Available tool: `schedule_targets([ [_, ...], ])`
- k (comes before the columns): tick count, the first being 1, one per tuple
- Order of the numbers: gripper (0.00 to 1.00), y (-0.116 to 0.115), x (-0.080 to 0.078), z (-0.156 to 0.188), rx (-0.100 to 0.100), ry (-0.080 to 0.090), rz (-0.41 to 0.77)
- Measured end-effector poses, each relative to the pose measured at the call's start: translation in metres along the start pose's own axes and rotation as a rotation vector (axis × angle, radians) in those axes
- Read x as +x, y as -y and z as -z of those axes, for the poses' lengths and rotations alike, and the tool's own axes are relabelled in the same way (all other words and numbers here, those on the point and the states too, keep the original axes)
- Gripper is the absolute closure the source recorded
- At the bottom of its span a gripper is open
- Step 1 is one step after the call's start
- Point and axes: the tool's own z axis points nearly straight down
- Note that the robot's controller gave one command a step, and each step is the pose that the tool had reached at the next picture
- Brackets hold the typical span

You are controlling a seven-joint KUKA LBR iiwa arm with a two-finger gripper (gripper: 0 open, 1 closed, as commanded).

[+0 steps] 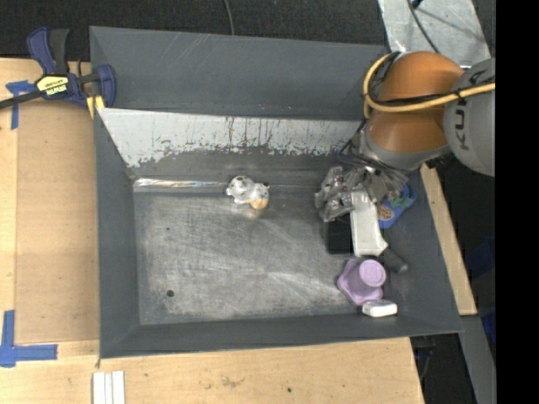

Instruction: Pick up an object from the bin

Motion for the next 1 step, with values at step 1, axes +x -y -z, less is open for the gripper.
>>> schedule_targets([
  [1, 1.0, 0.0008, 0.0021, 0.0675, 0.005, 0.002, 0.056],
])
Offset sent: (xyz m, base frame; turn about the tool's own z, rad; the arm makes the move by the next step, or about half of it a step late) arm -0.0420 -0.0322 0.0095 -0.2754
